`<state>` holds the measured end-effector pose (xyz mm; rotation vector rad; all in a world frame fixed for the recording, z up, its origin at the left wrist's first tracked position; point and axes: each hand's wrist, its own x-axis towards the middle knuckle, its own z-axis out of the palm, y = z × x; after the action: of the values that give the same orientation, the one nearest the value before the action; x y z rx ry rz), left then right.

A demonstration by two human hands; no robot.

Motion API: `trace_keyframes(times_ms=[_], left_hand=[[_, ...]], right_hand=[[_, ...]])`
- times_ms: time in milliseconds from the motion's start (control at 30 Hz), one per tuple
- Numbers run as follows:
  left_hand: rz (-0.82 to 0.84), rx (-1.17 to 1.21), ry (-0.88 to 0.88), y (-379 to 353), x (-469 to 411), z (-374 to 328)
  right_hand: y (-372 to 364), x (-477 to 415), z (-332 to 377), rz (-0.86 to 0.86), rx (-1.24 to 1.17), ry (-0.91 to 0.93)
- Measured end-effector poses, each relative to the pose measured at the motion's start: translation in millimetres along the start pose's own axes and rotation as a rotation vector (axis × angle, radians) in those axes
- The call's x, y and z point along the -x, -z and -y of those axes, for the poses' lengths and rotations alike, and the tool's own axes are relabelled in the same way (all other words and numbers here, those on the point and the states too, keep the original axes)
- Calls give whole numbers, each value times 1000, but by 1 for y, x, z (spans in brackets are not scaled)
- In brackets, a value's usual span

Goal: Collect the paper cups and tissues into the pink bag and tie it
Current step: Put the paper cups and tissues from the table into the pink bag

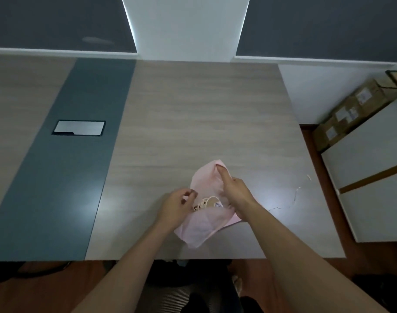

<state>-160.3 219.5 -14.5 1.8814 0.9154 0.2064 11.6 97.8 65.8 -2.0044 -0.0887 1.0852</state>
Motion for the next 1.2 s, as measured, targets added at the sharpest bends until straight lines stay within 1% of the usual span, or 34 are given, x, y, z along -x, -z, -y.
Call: trace_keyframes(times_ms=[67, 100, 133, 200, 233, 267, 300, 333, 367, 433, 467, 533, 600, 633, 700, 800, 867, 900, 967, 1067, 1133, 1200], left_hand=[[-285, -107, -33, 7, 15, 12], [-360, -147, 9, 10, 22, 18], [-359, -184, 84, 13, 27, 22], [-193, -273, 274, 17, 35, 27], [-94, -311, 330, 19, 40, 26], [-33, -311, 344, 20, 42, 25], [-31, -278, 336, 22, 44, 23], [-83, -224, 319, 24, 45, 21], [-164, -177, 321, 26, 47, 18], [-311, -71, 402, 33, 47, 9], [-370, 17, 459, 38, 47, 5], [-472, 269, 553, 51, 48, -5], [-534, 534, 625, 69, 52, -16], [-552, 607, 646, 81, 56, -20], [-548, 694, 610, 106, 64, -26], [-438, 852, 424, 148, 68, -31], [-382, 901, 354, 178, 68, -28], [-398, 900, 350, 193, 68, -27], [-483, 862, 354, 223, 64, -21], [-599, 805, 373, 266, 57, -2], [-623, 780, 369, 294, 54, 16], [-592, 713, 367, 321, 52, 39]], right_hand=[[5, 2, 3, 30, -31, -18], [6, 3, 4, 44, -42, -20], [8, 5, 7, 60, -52, -18], [12, 8, 12, 116, -88, -17], [14, 9, 15, 161, -119, -14], [17, 10, 18, 208, -154, -8], [19, 11, 20, 249, -181, -2], [21, 11, 23, 272, -193, 7], [23, 12, 26, 280, -194, 17], [25, 10, 31, 272, -178, 37], [25, 9, 32, 262, -164, 49], [22, 4, 35, 216, -120, 77], [15, -1, 35, 166, -81, 115], [9, -2, 34, 159, -86, 129], [-6, -3, 33, 184, -140, 146], [-33, 3, 39, 222, -177, 164], [-55, 9, 45, 282, -211, 193], [-67, 11, 50, 307, -232, 205], [-93, 13, 60, 338, -259, 226], [-138, 16, 78, 351, -279, 246], [-170, 16, 87, 333, -282, 246], [-202, 17, 95, 278, -260, 246]])
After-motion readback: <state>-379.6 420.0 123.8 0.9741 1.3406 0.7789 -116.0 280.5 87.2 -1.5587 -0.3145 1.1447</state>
